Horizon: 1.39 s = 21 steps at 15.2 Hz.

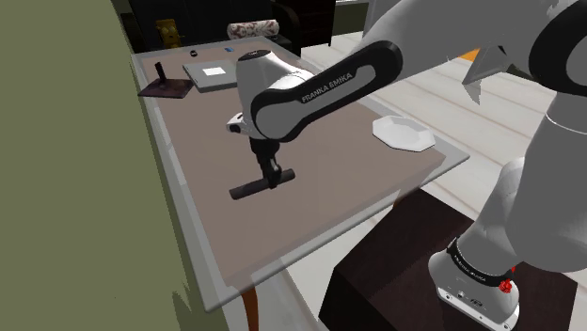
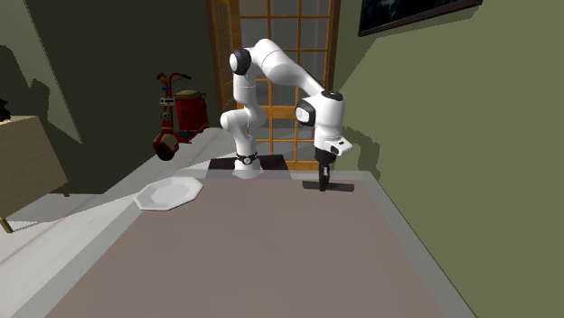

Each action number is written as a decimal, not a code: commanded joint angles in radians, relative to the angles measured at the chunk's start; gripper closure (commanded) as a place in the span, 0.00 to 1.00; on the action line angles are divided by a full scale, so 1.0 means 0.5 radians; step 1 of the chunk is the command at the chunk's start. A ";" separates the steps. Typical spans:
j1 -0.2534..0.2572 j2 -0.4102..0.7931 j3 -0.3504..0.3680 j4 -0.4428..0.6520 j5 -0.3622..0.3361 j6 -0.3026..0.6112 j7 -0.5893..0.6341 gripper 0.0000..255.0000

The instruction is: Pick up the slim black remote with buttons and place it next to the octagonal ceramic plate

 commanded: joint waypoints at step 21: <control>-0.223 -0.871 -0.216 -0.801 0.044 -0.086 -0.458 1.00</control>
